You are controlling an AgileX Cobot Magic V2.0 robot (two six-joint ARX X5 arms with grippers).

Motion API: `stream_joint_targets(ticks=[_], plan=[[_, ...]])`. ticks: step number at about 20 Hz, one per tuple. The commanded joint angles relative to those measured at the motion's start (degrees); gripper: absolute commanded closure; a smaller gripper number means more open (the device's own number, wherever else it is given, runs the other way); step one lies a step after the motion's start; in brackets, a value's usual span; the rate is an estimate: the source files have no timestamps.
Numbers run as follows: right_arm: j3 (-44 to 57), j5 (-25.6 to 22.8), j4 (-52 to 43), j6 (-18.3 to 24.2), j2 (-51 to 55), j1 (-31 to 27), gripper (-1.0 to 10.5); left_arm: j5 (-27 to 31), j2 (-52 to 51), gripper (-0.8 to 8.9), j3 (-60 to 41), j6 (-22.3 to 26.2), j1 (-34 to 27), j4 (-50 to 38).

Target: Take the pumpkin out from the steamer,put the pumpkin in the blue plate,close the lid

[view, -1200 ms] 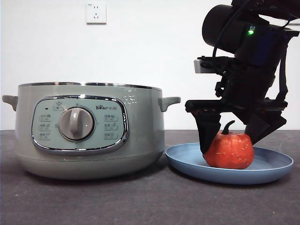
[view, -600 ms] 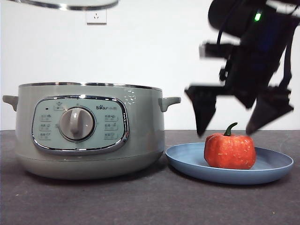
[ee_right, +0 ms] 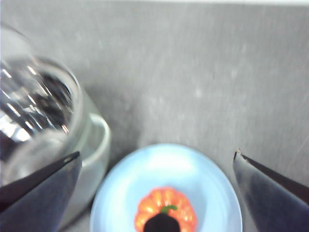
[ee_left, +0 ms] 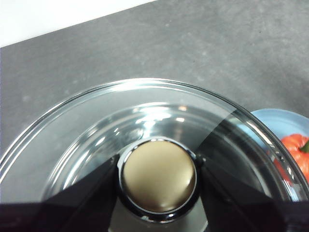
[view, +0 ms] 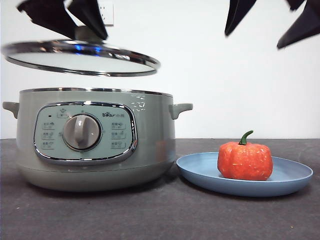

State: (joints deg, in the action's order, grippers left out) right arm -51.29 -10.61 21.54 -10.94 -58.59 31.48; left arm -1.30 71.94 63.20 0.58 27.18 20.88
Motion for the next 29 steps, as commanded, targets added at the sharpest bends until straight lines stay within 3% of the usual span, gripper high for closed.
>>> stream_joint_targets(ticks=[1,6,14,24,25,29], plan=[[0.5,-0.3,0.0,-0.1,2.4,0.0,3.8,-0.5,2.9,8.23,0.5,-0.6,0.3,-4.3],[0.5,-1.8,1.5,-0.1,4.3,0.0,3.8,-3.5,8.4,8.22,0.5,-0.7,0.3,-3.7],[0.5,-1.9,3.0,0.0,4.3,-0.3,3.8,-3.6,8.5,8.22,0.5,-0.8,0.6,3.1],[0.5,-1.9,3.0,0.0,4.3,-0.3,3.8,0.2,8.6,8.02,0.5,-0.3,0.5,3.8],[0.5,-1.9,3.0,0.0,4.3,-0.3,3.8,0.4,8.6,7.56,0.5,-0.3,0.5,3.7],[0.5,-1.7,3.0,0.0,4.3,-0.3,3.8,0.4,8.6,4.13,0.5,-0.3,0.5,3.6]])
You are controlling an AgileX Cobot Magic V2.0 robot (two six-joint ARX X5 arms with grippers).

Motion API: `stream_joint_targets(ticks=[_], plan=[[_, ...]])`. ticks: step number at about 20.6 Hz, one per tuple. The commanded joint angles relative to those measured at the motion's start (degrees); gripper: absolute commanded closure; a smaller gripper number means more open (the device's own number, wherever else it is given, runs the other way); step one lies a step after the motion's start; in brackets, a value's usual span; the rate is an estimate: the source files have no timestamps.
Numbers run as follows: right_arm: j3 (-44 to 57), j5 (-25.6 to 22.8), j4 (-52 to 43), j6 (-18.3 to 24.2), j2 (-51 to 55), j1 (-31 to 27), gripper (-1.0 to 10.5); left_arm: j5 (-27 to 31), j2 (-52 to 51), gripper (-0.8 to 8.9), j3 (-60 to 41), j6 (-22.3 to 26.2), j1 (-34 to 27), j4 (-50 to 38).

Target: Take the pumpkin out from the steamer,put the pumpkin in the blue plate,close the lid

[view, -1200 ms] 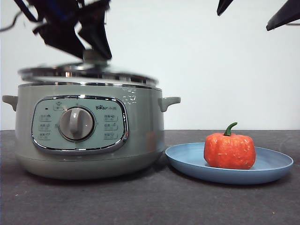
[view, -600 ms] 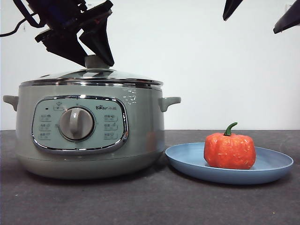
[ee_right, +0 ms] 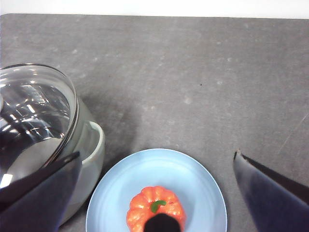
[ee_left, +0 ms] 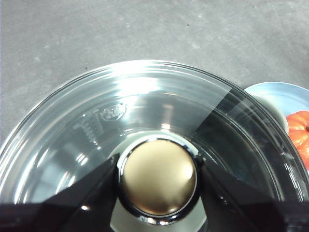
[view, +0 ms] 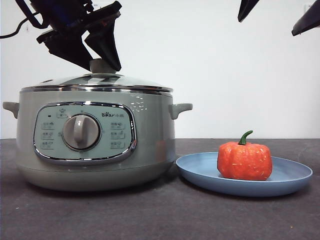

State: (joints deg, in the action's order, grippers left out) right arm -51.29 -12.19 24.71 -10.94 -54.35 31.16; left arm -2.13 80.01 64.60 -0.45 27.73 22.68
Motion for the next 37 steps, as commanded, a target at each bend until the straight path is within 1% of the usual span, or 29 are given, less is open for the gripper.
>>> stream_joint_targets(ticks=[1,8,14,15,17,18,20,21,24,25,27,28,30,33,35,37], plan=[[0.5,-0.1,-0.2,0.0,0.0,0.0,3.8,1.2,0.5,3.76,-0.9,0.7,-0.1,1.8],[0.5,-0.1,0.8,0.0,0.0,0.0,3.8,0.6,0.0,3.73,-0.8,0.3,0.0,2.6],[0.5,-0.1,3.3,0.1,0.4,0.0,3.9,0.5,-4.6,3.74,-0.7,-0.8,0.0,6.3],[0.5,-0.1,3.8,0.3,0.7,0.0,4.2,0.5,-6.1,3.76,-0.7,-1.1,0.0,7.1],[0.5,0.1,5.1,1.0,1.7,0.1,5.6,0.2,-9.3,3.96,-0.7,-1.1,0.0,8.5],[0.5,0.1,5.9,1.3,2.4,0.1,6.6,0.2,-11.3,4.75,-0.7,-1.1,0.1,9.4],[0.5,-0.1,7.5,2.1,5.0,0.1,9.5,-1.2,-17.5,8.43,-0.7,-0.8,0.3,11.9],[0.6,-0.2,7.8,2.8,6.5,0.1,9.6,-1.1,-19.9,8.22,-0.7,-0.6,0.5,12.7],[1.3,-0.3,7.1,5.2,12.9,0.1,9.6,-0.6,-27.1,8.22,-1.5,0.4,0.9,15.2],[2.0,-0.2,6.5,5.8,15.0,0.1,9.6,0.3,-29.1,8.22,-2.6,0.4,1.1,14.9],[4.9,-0.2,4.9,6.1,20.4,0.1,9.6,5.2,-33.9,8.22,-6.7,0.4,2.0,13.9],[7.1,-0.1,4.5,6.1,23.5,0.1,9.6,6.4,-36.7,8.22,-10.1,0.4,2.5,12.5],[9.9,-0.1,4.9,5.5,27.4,0.1,9.6,6.6,-41.1,8.22,-15.3,0.4,3.1,10.3],[10.8,-0.2,8.0,1.9,29.9,0.1,9.6,6.6,-44.7,8.22,-19.8,0.0,3.1,9.3],[10.8,-0.2,9.3,1.4,30.2,0.1,9.6,6.4,-45.0,8.19,-20.1,-1.4,3.1,12.5],[10.7,-0.3,10.3,1.4,30.3,0.1,9.6,6.5,-44.9,8.16,-20.1,-1.5,3.1,15.2]])
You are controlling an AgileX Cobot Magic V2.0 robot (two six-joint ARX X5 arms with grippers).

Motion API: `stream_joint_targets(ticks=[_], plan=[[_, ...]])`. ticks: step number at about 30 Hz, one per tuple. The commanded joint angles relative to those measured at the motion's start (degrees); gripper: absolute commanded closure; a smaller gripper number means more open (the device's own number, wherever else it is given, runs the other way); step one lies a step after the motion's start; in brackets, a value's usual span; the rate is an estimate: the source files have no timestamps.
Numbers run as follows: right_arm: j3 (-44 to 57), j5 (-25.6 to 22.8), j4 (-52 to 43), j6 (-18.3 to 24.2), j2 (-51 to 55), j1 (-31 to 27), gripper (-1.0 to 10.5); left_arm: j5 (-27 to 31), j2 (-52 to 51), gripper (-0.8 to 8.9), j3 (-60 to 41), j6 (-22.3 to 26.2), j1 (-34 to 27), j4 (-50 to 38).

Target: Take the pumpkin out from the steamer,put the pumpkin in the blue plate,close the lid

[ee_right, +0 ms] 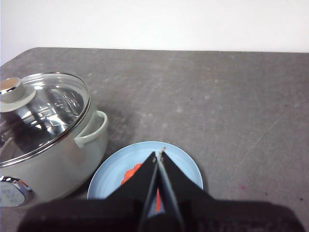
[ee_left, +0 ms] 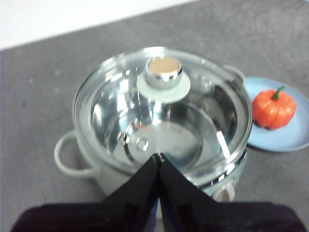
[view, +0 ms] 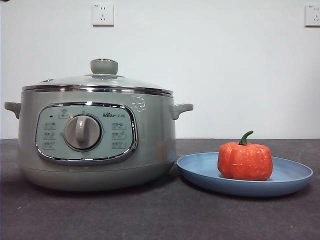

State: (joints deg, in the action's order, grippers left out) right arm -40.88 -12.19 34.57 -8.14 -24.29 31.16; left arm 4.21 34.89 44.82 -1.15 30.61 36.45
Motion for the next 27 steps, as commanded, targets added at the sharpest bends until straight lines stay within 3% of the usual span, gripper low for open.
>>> stream_joint_targets(ticks=[1,15,17,19,22,27], plan=[[0.3,-0.2,0.9,-1.4,0.2,0.1,9.6,0.2,0.5,8.16,-0.3,-0.8,0.2,2.4],[0.3,-0.2,2.1,-1.4,0.0,0.1,9.6,0.1,1.1,8.16,-0.3,-0.8,0.2,4.8],[0.3,-0.2,2.1,-1.4,0.0,0.1,9.6,1.5,-1.4,8.16,-0.3,2.1,-0.7,4.9],[0.3,-0.1,2.2,-1.4,0.0,0.1,9.6,1.3,-5.0,8.16,-0.4,4.2,-3.0,4.7],[0.3,-0.2,2.2,-1.4,0.0,0.1,9.6,-3.9,-10.8,8.16,-1.4,1.2,-9.3,3.1],[0.3,-0.2,2.2,-1.4,0.0,0.1,9.6,-5.7,-21.7,8.16,-10.4,0.4,-21.8,-7.8]])
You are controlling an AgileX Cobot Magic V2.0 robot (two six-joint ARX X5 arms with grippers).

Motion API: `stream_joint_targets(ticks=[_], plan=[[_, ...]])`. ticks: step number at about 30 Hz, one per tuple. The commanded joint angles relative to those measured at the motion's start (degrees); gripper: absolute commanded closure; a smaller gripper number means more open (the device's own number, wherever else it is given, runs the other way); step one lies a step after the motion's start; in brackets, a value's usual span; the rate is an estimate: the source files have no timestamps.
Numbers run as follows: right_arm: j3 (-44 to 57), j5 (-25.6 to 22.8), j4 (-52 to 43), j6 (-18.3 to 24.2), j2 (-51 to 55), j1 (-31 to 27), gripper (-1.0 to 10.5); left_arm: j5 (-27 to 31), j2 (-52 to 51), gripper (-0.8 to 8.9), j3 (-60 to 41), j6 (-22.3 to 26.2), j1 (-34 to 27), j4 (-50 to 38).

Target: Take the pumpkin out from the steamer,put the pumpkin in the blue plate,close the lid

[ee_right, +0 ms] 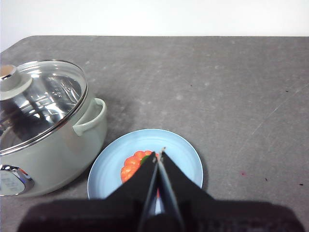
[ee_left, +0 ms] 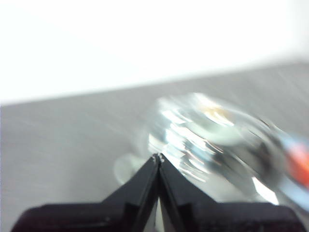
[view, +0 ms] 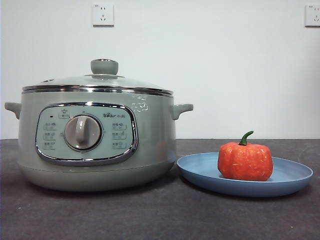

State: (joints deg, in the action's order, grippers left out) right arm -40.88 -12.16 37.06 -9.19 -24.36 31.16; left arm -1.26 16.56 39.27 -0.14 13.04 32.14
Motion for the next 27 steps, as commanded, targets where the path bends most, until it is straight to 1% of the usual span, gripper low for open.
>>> stream_joint_targets(ticks=[1,3,6,11,14,20,27], plan=[[0.3,-0.2,-0.3,-0.4,0.1,0.1,9.6,-0.3,-5.2,8.16,-7.2,-0.3,-6.0,-5.6],[0.3,-0.2,-0.3,-0.4,0.1,0.1,9.6,-0.3,-8.9,8.16,-12.5,0.1,-9.2,-9.6],[0.3,-0.2,-0.3,-0.4,0.1,0.1,9.6,-0.3,-12.4,8.16,-19.8,0.1,-11.6,-14.3],[0.3,-0.2,-0.3,-0.4,0.1,0.1,9.6,-0.3,-13.9,8.16,-29.6,0.2,-12.5,-22.8],[0.3,-0.2,-0.3,-0.3,0.1,0.1,9.6,-0.3,-13.9,8.16,-34.0,0.1,-12.5,-25.9],[0.3,-0.2,-0.3,-0.3,0.1,0.1,9.6,-0.3,-15.7,8.16,-38.2,0.0,-12.8,-25.5],[0.3,-0.2,-0.3,-0.3,0.1,0.1,9.6,-0.3,-16.5,8.16,-38.7,-1.6,-13.6,-20.5]])
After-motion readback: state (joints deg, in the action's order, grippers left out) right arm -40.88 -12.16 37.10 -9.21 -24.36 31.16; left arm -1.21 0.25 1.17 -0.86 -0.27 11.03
